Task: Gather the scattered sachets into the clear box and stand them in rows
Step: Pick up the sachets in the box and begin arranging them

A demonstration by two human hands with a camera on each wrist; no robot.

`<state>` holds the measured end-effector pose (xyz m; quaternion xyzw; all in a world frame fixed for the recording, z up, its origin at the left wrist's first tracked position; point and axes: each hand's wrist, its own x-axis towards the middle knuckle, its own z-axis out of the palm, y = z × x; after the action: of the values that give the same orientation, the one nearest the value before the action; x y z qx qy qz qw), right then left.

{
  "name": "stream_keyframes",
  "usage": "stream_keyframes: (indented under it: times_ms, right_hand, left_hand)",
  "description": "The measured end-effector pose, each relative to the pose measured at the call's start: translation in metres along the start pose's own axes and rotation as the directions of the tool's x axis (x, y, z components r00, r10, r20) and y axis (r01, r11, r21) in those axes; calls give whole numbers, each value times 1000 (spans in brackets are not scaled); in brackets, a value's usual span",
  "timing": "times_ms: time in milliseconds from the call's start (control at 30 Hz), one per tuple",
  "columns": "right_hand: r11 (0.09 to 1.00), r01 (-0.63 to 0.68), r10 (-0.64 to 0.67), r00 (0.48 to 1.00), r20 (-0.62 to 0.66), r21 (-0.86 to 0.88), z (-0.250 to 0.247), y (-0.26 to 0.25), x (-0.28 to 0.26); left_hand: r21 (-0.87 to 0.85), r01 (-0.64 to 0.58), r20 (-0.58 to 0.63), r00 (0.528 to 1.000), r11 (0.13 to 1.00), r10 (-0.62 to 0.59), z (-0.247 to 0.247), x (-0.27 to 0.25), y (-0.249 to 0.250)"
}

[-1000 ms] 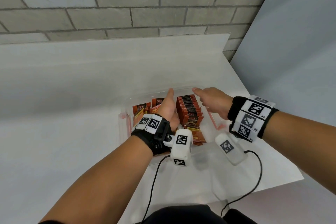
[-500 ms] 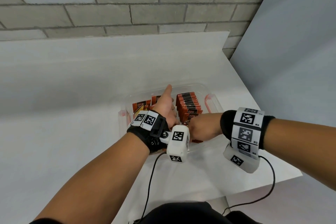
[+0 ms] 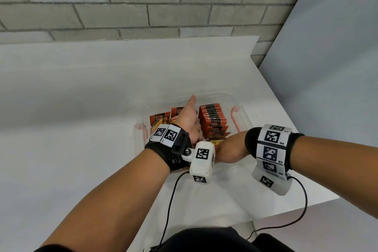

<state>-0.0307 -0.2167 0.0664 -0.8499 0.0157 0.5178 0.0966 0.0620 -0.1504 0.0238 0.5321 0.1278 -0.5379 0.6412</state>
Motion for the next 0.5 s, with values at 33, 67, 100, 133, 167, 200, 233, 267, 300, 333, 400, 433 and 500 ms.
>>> stream_keyframes:
  times_ms: [33, 67, 100, 133, 167, 200, 233, 267, 300, 333, 400, 433, 500]
  right_hand:
    - [1000, -2, 2, 1000, -17, -13, 1, 4, 2]
    - [1000, -8, 7, 998, -62, -14, 1, 9, 3]
    - [1000, -25, 24, 994, -105, -11, 3, 13, 5]
    - [998, -52, 48, 988, -145, -30, 5, 17, 6]
    - [995, -82, 72, 982, -177, -52, 7, 21, 8]
    - [991, -114, 97, 972, -213, -71, 9, 23, 11]
    - [989, -134, 115, 963, -243, -64, 12, 24, 13]
    - [987, -142, 122, 963, -239, -71, 12, 23, 13]
    - [987, -136, 116, 970, -213, -83, 12, 22, 14]
    - [986, -139, 122, 978, -172, -92, 10, 19, 14]
    - [987, -136, 122, 981, -152, -88, 7, 17, 16]
    - [987, -138, 123, 977, -172, -77, 7, 18, 18]
    - [985, -154, 133, 964, -230, -76, 5, 21, 23]
  left_hand:
    - [2, -6, 0, 1000, 1000, 6, -3, 2, 0]
    - [3, -13, 1, 1000, 1000, 13, -6, 4, 1]
    - [4, -19, 5, 1000, 1000, 19, -9, 6, 2]
    - [2, -24, 11, 1000, 1000, 24, -13, 8, 3]
    - [-2, -29, 15, 999, 1000, 29, -16, 9, 4]
    - [-5, -31, 17, 999, 999, 31, -18, 9, 4]
    - [-7, -28, 18, 999, 1000, 28, -19, 9, 4]
    - [-9, -21, 20, 1000, 1000, 21, -18, 8, 4]
    - [-11, -10, 25, 1000, 1000, 10, -17, 7, 3]
    - [-10, 4, 30, 1000, 1000, -4, -15, 5, 2]
    - [2, 34, 32, 999, 999, -34, -11, 1, 1]
    - [7, 41, 35, 999, 999, -42, -9, 0, 0]
    - [-1, 44, 37, 998, 999, -44, -7, -1, 0]
